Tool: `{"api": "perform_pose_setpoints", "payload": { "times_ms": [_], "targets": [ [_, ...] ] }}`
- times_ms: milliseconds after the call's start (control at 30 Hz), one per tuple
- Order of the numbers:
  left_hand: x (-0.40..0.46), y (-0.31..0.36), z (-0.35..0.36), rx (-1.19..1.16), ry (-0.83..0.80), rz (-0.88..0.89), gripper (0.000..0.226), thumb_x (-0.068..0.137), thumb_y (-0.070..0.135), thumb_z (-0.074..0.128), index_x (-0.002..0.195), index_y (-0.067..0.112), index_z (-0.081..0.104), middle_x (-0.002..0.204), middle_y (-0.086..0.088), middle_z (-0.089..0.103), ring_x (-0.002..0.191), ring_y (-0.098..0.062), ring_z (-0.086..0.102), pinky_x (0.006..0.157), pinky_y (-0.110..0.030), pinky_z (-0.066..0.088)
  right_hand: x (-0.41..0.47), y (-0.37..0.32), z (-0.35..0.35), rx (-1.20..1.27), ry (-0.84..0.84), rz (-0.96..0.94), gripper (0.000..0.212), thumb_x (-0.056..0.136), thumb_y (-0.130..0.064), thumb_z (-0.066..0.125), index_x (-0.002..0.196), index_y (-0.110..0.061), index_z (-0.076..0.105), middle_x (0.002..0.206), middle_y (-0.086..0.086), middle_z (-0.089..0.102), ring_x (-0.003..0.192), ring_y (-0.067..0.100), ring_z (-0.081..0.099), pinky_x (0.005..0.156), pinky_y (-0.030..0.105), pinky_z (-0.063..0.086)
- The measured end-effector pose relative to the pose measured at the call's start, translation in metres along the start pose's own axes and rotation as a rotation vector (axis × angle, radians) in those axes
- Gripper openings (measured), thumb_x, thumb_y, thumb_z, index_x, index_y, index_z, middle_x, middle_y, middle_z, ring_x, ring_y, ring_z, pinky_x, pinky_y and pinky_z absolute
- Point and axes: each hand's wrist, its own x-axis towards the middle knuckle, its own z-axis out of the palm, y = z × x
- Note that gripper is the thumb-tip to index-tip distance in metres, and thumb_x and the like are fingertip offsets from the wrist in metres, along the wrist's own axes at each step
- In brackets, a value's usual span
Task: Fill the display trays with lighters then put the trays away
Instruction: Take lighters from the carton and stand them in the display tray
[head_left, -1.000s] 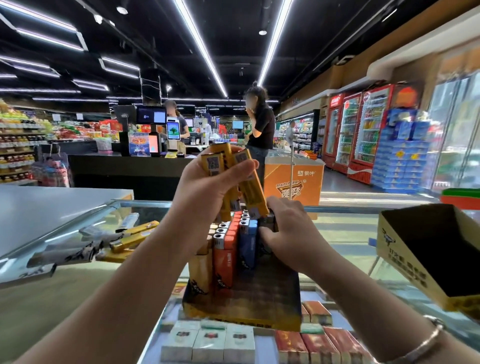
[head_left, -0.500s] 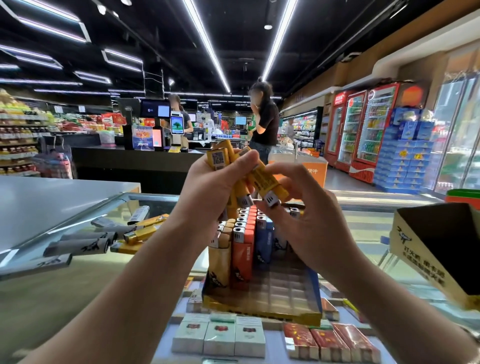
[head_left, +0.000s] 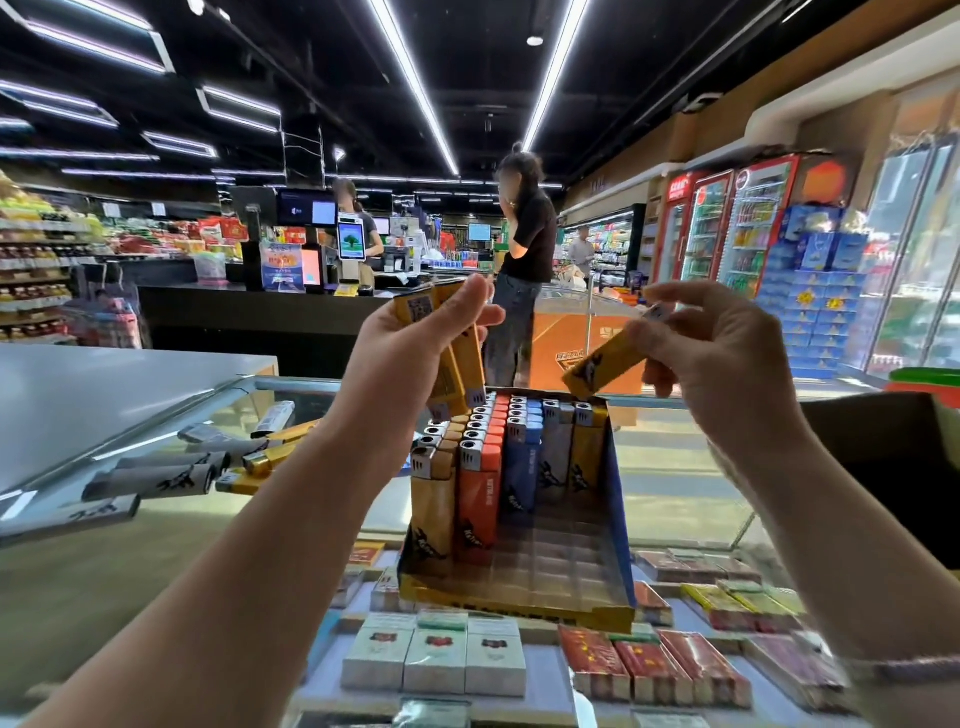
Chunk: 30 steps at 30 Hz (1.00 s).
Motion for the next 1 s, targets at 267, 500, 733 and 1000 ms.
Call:
{"api": "perform_pose_setpoints", "payload": {
  "times_ms": [267, 500, 733, 1000],
  "targets": [
    [0.0, -0.004, 0.001, 0.005, 0.051, -0.036, 0.065, 0.052, 0.051, 0.067, 0.101, 0.008, 0.066, 0.059, 0.008, 0.062, 0.051, -0.007, 0.06, 0.042, -0.024, 0.047, -0.005, 0.013, 0.008, -0.42, -0.263, -0.151, 0.016, 0.076, -0.01, 0.073, 0.09, -0.017, 0.069, 0.076, -0.013, 0.059, 0.063, -0.007, 0.054, 0.057, 0.009, 0.045],
    [0.003, -0.008, -0.004, -0.071, 0.062, -0.035, 0.035, 0.062, 0.04, 0.068, 0.086, 0.014, 0.066, 0.066, 0.001, 0.068, 0.053, -0.01, 0.061, 0.045, -0.02, 0.047, -0.009, 0.015, 0.014, -0.596, -0.35, -0.209, 0.017, 0.074, -0.009, 0.075, 0.09, -0.009, 0.072, 0.067, -0.012, 0.057, 0.062, -0.004, 0.052, 0.059, 0.004, 0.04],
    [0.006, -0.013, -0.004, -0.128, 0.07, -0.023, 0.023, 0.064, 0.035, 0.067, 0.076, 0.015, 0.064, 0.071, -0.002, 0.072, 0.06, -0.013, 0.068, 0.053, -0.022, 0.053, -0.01, 0.014, 0.014, -0.727, -0.405, -0.266, 0.013, 0.074, -0.009, 0.075, 0.085, -0.006, 0.069, 0.075, -0.006, 0.053, 0.064, 0.0, 0.046, 0.058, 0.008, 0.033],
    [0.007, -0.014, -0.005, -0.131, 0.067, -0.022, 0.026, 0.065, 0.037, 0.068, 0.079, 0.015, 0.064, 0.073, -0.002, 0.072, 0.065, -0.015, 0.069, 0.055, -0.023, 0.055, -0.011, 0.011, 0.016, -0.811, -0.477, -0.322, 0.011, 0.078, -0.008, 0.07, 0.088, -0.006, 0.068, 0.081, -0.004, 0.052, 0.068, 0.012, 0.052, 0.059, 0.007, 0.03]
  ]
}}
